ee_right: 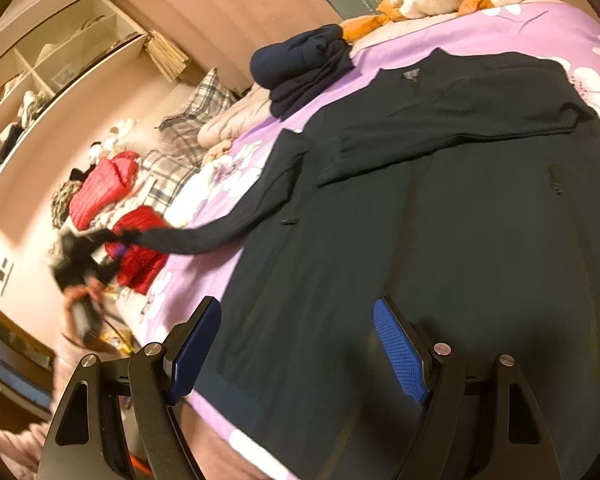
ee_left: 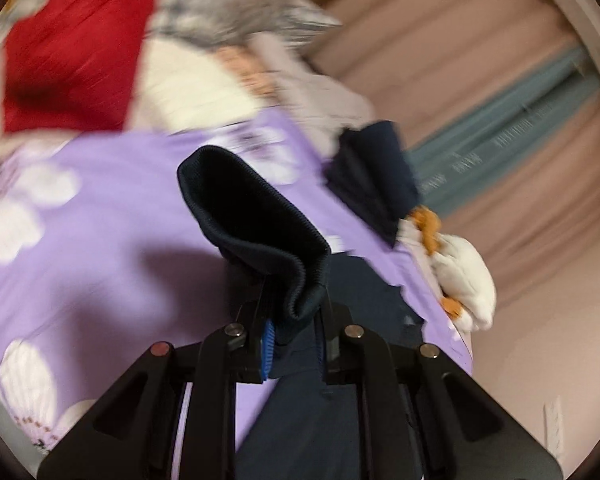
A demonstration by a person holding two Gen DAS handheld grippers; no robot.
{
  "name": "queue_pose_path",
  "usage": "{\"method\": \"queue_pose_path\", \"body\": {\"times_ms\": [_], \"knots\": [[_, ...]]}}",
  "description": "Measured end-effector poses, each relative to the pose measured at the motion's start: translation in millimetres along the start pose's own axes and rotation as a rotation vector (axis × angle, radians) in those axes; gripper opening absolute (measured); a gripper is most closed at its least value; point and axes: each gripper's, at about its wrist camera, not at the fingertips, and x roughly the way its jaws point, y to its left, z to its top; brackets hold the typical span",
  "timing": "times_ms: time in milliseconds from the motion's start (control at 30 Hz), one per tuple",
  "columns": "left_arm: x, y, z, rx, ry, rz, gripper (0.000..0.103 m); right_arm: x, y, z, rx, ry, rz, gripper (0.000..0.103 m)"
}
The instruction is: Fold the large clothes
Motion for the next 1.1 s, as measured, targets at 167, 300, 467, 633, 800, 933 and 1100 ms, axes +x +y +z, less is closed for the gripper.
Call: {"method": "queue_pose_path", "body": {"times_ms": [167, 300, 467, 633, 800, 933, 1100], "knots": [[33.6, -114.5, -15.7, 0.192, 0.055, -0.078, 0.014, -14.7, -26.7, 0.1, 0.026, -0.04, -0.028, 0.079], [74.0, -211.1, -53.2, 0.383, 0.128, -0.119, 0.015, -38.1, -53.7, -0.6, 0.079, -0.096, -0.036, 0.079], [141.6, -308.7, -139.2, 0.542, 0.298, -0.17, 0.017, -74.0, -89.2, -3.9, 0.16, -0.182, -0.068, 0.079], [204.2, -353.9, -218.6, 0.628, 0.412, -0.156, 0.027, -94.2, -115.1, -10.3, 0.222, -0.215, -0.144, 0.079], [240.9, -352.4, -258.5, 0.605, 0.541, -0.219, 0.066, -106.4, -126.2, -15.4, 0.262, -0.224, -0.174, 0.079], [227.0, -335.4, -245.9, 0.614, 0.547, -0.287, 0.067, -99.8, -125.3, -7.5, 0.272, -0.215, -0.185, 0.079], [201.9, -252.8, -175.6, 0.518, 0.416, -0.201, 0.076, -81.8, -118.5, 19.2, 0.241, -0.211, -0.164, 0.079]]}}
